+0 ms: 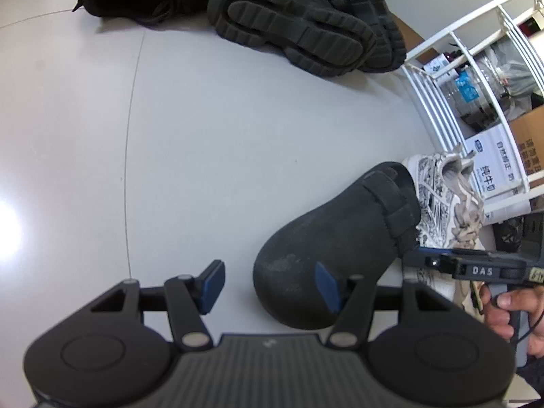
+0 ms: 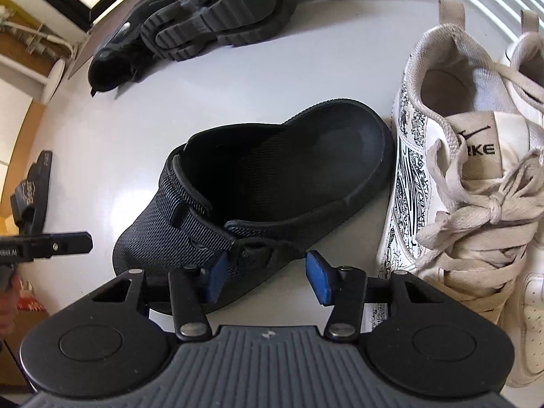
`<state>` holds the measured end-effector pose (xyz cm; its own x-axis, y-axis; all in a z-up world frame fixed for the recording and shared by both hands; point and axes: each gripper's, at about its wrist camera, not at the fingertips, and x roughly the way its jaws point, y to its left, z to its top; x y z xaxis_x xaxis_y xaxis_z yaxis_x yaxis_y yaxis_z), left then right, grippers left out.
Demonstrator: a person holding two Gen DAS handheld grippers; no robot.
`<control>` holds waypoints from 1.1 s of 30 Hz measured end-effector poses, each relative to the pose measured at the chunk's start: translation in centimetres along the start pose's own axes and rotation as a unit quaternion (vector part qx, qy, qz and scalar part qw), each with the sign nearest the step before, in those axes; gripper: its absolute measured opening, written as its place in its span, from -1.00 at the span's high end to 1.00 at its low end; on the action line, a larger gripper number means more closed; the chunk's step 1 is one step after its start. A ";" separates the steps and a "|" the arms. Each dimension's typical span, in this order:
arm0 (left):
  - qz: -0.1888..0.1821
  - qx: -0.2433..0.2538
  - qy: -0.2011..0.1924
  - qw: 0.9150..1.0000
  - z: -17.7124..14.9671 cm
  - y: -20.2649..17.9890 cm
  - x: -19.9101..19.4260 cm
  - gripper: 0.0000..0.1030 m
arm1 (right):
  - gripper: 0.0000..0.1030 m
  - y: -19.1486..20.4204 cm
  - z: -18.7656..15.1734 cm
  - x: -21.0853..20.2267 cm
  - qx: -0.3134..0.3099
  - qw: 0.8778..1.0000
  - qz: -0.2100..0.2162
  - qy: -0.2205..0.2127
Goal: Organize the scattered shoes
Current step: 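Move the right tool down to the black clog's strap, then close the right gripper on the black clog's strap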
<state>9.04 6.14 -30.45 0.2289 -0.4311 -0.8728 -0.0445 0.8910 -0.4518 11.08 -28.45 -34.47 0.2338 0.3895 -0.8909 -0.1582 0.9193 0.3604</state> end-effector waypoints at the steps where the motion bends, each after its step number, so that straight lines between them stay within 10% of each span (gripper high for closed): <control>1: 0.000 0.000 0.000 1.000 0.0 0.0 0.0 -0.21 | -0.05 0.0 0.1 0.0 0.002 1.000 0.000 0.001; 15: 0.000 -0.001 0.001 1.000 -0.1 0.1 -0.1 -0.21 | -0.28 -0.1 -0.2 -0.2 0.060 0.998 0.027 -0.006; 33: 0.002 -0.005 0.004 1.000 -0.2 0.5 0.0 -0.21 | 0.49 0.7 1.4 0.4 -0.016 0.999 -0.013 -0.028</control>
<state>8.81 6.61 -30.72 0.2210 -0.4290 -0.8758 -0.0553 0.8911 -0.4504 12.44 -27.57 -34.18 0.2905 0.3692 -0.8828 -0.1827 0.9270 0.3276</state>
